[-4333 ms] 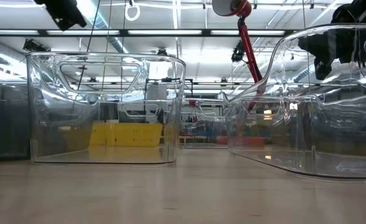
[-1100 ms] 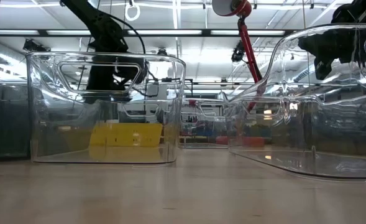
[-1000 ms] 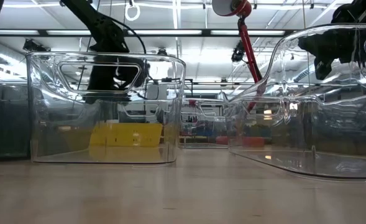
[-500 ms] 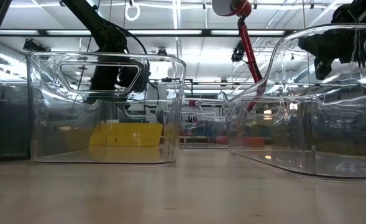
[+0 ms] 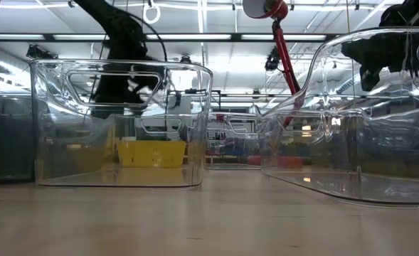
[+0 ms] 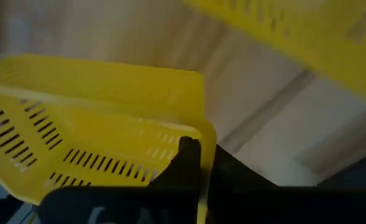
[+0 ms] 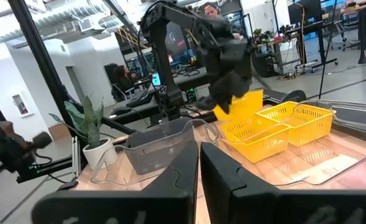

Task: Stack baskets by color
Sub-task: Stack the left yellow bin on the bottom right yellow bin

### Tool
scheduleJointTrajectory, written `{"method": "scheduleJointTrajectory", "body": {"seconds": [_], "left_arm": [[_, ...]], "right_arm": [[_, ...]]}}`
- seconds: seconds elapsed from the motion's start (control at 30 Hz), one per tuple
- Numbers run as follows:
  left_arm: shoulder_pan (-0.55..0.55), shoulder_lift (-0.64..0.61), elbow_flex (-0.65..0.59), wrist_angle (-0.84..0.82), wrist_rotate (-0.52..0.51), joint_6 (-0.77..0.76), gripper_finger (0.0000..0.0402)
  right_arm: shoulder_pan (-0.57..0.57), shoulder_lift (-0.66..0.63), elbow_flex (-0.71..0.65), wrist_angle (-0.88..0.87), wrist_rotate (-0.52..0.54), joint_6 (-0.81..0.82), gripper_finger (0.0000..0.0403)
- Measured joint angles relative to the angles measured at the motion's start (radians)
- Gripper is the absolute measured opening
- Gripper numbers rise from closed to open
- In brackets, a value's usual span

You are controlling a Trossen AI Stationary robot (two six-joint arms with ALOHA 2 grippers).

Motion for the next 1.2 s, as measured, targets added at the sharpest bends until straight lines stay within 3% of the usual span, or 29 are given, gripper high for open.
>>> {"method": "scheduleJointTrajectory", "body": {"seconds": [0.17,0.3,0.4,0.53,0.87,1.07,1.2], "left_arm": [[-0.019,-0.035,0.132,-0.084,-0.016,-0.001,0.0009],[-0.049,-0.044,0.226,-0.132,-0.091,0.142,0.0008],[-0.075,-0.044,0.272,-0.139,-0.077,0.271,0.0008],[-0.140,-0.044,0.265,-0.210,-0.031,0.512,0.0008],[-0.279,-0.044,0.251,-0.361,-0.052,0.880,0.0007],[-0.372,-0.044,0.251,-0.349,-0.141,1.040,0.0007],[-0.398,-0.044,0.251,-0.307,-0.144,1.089,0.0007]], "right_arm": [[0.000,0.000,0.000,0.000,0.000,0.000,0.0023],[0.000,0.000,0.000,0.000,0.000,0.000,0.0023],[0.000,0.000,0.000,0.000,0.000,0.000,0.0023],[0.000,0.000,0.000,0.000,0.000,0.000,0.0023],[0.000,0.000,0.000,0.000,0.000,0.000,0.0023],[0.000,0.000,0.000,0.000,0.000,0.000,0.0023],[0.000,0.000,0.000,0.000,0.000,0.000,0.0023]]}}
